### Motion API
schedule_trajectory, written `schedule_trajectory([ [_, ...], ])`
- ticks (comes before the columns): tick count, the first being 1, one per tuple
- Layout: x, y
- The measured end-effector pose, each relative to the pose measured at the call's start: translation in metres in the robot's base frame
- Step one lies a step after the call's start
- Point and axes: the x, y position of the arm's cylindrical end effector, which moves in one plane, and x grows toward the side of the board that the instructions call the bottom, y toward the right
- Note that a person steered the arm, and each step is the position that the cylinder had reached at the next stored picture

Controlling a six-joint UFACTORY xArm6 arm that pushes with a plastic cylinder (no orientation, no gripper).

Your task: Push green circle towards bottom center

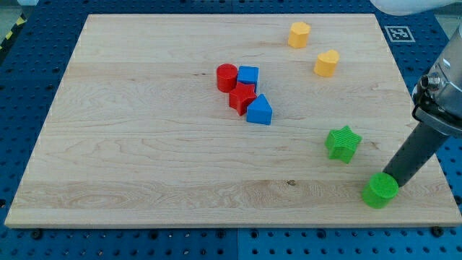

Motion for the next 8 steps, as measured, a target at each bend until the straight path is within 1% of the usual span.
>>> schedule_trajectory([
  [1,0.004,0.011],
  [2,0.022,0.026],
  [3,0.028,0.030],
  [4,0.028,0.024],
  [6,0.027,-0.021],
  [7,0.023,-0.035],
  [8,0.010,-0.030],
])
